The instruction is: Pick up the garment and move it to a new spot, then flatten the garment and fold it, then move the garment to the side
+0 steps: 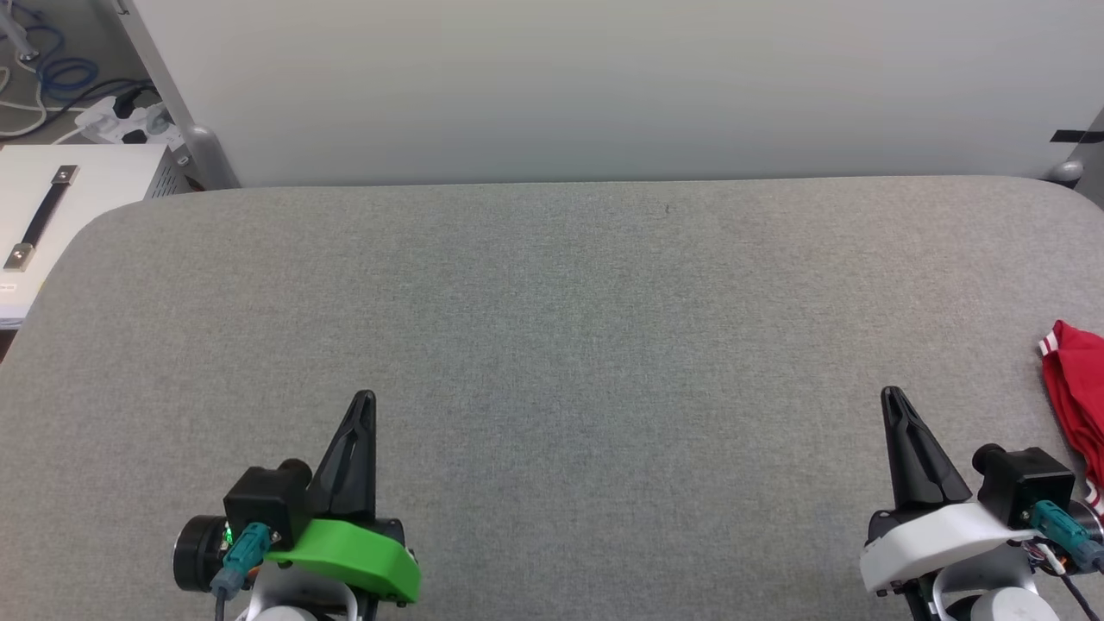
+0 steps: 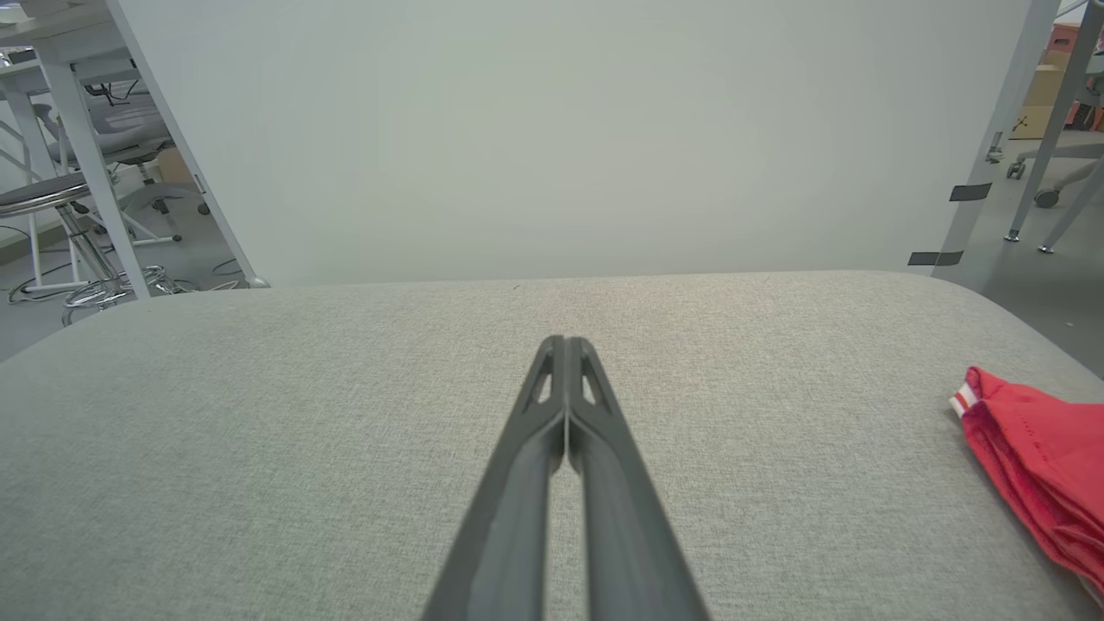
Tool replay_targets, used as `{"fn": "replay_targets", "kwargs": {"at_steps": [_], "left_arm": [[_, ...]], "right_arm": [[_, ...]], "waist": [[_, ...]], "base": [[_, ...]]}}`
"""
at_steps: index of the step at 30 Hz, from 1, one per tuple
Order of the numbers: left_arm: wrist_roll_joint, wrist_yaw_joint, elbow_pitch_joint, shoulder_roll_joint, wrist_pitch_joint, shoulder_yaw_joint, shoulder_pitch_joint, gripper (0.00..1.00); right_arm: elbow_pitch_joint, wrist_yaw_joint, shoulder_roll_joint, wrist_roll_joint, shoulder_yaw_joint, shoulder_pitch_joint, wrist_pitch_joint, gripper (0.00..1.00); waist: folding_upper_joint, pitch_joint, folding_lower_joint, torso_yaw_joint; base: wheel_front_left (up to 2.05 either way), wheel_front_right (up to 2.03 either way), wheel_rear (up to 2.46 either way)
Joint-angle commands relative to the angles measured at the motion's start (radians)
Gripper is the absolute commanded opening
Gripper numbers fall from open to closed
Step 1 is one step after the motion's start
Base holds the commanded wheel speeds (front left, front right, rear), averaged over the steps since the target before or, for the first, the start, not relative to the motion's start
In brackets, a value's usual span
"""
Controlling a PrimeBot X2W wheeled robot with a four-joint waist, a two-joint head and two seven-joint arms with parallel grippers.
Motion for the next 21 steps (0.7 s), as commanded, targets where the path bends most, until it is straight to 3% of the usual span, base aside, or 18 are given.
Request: {"fn": "replay_targets", "kwargs": {"at_steps": [1,21], "left_arm": [[0.013,0.008,-0.004,-0.002,0.005,0.007,-0.005,0.0],[0.045,0.028,-0.015,-0.004,0.045,0.017,-0.008,0.0]], "right_arm": [[-0.009,0.0,0.007,-0.01,0.0,0.001,0.006,0.0],[-0.025,-0.001,0.015,-0.047,-0.001,0.001,0.044,0.0]], "waist": [[0.0,0.0,0.0,0.0],[0.0,-0.004,0.0,-0.001]], "base": [[0.0,0.0,0.0],[0.0,0.0,0.0]]}}
